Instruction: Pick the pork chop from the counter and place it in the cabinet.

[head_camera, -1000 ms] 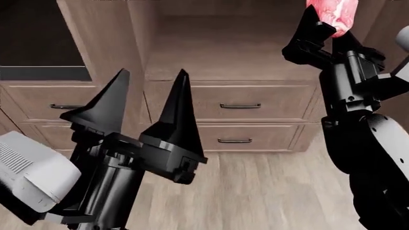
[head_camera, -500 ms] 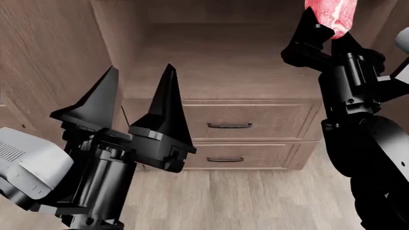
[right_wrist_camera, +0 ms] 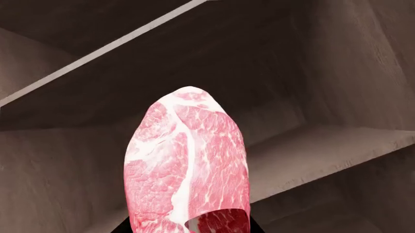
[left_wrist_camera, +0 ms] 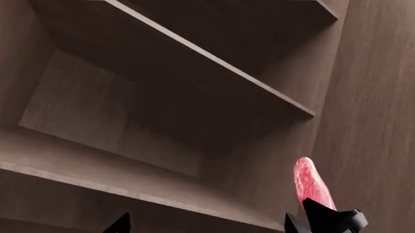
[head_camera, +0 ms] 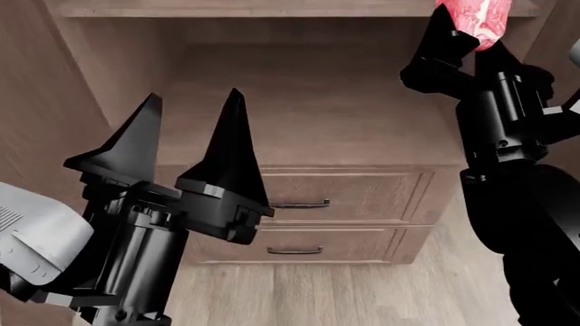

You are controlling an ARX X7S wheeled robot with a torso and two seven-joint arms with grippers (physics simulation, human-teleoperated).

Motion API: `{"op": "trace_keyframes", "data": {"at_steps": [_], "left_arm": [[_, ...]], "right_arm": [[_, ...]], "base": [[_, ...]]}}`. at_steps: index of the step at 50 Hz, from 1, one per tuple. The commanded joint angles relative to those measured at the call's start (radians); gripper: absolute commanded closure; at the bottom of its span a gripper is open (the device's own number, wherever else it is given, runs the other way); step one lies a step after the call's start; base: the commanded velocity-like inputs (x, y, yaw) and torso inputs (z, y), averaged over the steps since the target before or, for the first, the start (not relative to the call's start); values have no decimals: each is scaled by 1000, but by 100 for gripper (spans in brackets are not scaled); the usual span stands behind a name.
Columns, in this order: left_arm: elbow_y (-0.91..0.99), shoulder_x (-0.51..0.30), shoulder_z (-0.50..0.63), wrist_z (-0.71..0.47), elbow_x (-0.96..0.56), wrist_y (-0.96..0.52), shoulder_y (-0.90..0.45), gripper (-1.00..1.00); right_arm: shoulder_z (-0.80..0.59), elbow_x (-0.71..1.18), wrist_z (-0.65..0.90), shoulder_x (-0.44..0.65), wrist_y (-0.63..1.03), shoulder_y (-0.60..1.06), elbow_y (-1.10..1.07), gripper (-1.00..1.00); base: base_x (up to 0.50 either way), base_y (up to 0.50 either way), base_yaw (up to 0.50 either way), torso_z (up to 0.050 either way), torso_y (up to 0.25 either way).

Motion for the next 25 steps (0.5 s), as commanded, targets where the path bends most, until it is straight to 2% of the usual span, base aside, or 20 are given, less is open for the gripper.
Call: {"op": "trace_keyframes", "data": {"at_steps": [1, 13, 25], "left_arm": [[-20, -9, -15, 7, -6, 23, 12, -100], [-48, -4, -9, 27, -4, 36, 14, -100], [-36, -20, -22, 26, -30, 47, 15, -100]], "right_arm": [[-4, -29, -10, 11, 8, 5, -18, 100], [-6, -56, 2, 23, 6, 1, -17, 100], [-34, -49, 75, 64, 92, 36, -83, 100]], "base": [[500, -1, 0, 0, 0], [500, -1, 0, 1, 1], [500, -1, 0, 0, 2]]}}
